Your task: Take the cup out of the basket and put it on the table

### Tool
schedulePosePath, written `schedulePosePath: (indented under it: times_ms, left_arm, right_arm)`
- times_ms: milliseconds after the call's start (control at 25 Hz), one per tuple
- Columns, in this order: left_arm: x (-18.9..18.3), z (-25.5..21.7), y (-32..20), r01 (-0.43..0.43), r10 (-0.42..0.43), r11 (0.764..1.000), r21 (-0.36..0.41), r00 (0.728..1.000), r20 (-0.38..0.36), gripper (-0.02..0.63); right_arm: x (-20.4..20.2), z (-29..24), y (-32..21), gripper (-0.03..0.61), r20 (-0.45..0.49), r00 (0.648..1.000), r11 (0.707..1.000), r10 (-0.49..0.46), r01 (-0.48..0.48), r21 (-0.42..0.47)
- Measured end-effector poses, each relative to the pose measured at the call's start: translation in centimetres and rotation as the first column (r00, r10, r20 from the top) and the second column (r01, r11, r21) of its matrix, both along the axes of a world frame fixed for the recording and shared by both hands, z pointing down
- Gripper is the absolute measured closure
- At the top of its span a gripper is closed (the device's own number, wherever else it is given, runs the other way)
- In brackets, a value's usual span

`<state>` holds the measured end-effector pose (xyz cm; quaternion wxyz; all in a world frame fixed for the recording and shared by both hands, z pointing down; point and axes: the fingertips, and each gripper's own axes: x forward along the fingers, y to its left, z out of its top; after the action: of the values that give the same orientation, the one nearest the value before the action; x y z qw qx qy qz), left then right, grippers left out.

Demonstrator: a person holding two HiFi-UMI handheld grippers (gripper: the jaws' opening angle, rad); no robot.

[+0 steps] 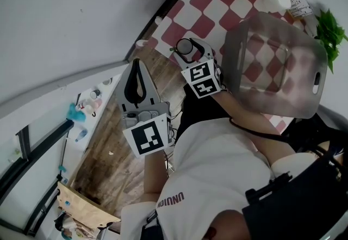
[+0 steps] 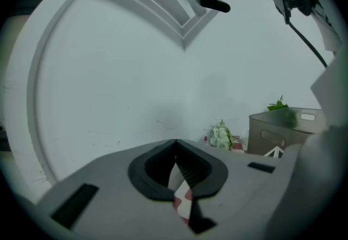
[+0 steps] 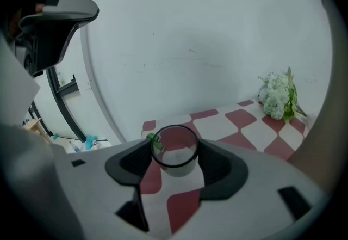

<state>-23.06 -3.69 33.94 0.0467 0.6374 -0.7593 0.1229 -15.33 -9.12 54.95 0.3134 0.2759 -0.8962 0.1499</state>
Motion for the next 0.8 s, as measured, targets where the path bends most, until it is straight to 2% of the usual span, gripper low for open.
schedulePosePath:
  times_ms: [800]
  left_arm:
    - [-0.8,0.3,-0.1,0.021,-0.021,1.0,-0.008,1.0,0.003,0.601]
  right_arm:
    - [0.8,1.3,-0.5,0.298,-0.014,0.999,0.998,0.05,-0.051,-0.036]
